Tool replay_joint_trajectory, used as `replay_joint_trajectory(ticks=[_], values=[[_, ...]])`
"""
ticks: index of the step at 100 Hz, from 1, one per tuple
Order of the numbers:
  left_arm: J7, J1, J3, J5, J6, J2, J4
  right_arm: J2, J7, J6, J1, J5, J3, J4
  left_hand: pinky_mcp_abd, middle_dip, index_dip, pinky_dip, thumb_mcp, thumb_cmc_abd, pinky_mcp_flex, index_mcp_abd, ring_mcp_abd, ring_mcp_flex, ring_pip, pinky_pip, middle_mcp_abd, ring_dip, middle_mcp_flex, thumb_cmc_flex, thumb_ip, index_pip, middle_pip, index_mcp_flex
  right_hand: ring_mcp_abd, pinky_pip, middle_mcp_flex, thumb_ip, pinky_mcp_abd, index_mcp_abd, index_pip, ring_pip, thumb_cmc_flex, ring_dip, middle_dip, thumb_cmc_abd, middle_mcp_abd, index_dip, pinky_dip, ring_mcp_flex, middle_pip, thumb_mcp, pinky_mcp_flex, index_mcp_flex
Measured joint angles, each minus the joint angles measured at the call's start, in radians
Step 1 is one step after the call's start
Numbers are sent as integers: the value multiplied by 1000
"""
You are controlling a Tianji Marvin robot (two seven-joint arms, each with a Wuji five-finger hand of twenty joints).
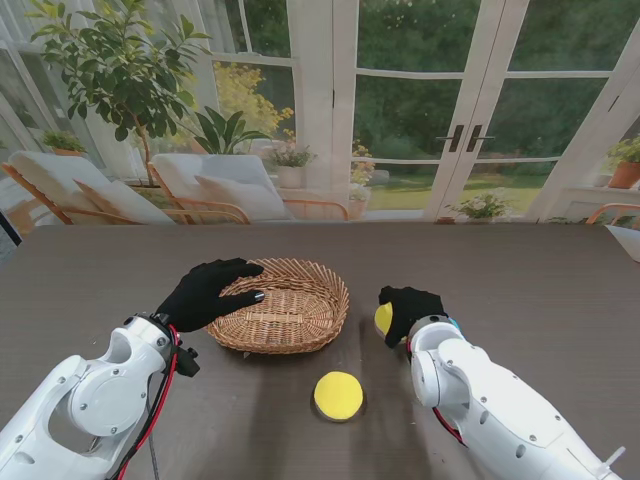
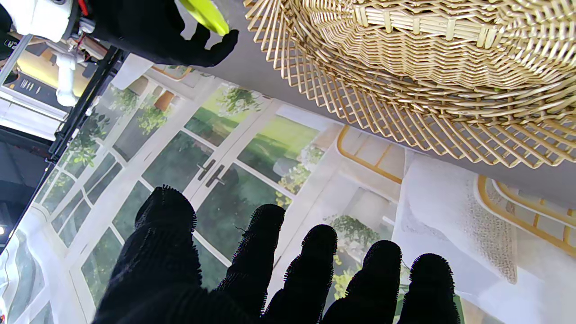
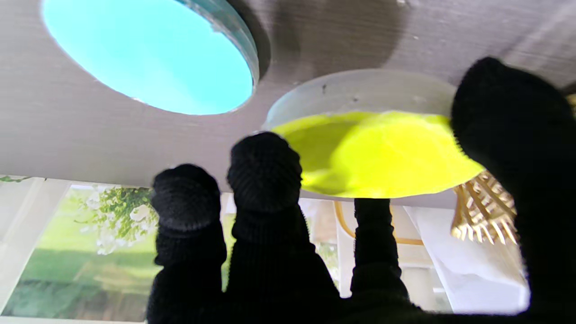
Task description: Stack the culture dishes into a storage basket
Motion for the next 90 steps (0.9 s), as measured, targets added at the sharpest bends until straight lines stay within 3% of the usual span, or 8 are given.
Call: replay_joint_trajectory(ticks=[29,46,65,90], values=[[-5,1,-4,-2,0,0,-1,26,94,-82,-167,-72,135,-239,0,0,0,0,0,0,0,0,0,0,0,0,0,0,0,0,0,0,0,0,0,18,0,0,0,3,0,8,0,1,0,0,3,-4,0,0,0,0,0,1],[-5,6,-10,-1,1,0,-6,32,103,-129,-252,-73,157,-339,0,0,0,0,0,0,0,0,0,0,0,0,0,0,0,0,0,0,0,0,0,19,0,0,0,6,0,10,0,1,6,1,5,-5,0,0,0,0,0,1],[-5,9,-13,1,1,0,-8,37,105,-192,-311,-79,149,-390,0,0,0,0,0,0,0,0,0,0,0,0,1,0,0,0,0,0,0,0,0,28,0,0,0,7,0,14,0,1,8,1,7,-12,0,0,0,0,0,4],[-10,14,-18,1,5,1,-14,41,57,-202,-315,-83,76,-383,0,0,0,0,0,0,0,0,0,0,0,0,1,0,0,0,0,0,0,0,0,28,0,0,0,8,0,14,0,1,8,2,7,-13,0,0,0,0,0,4]])
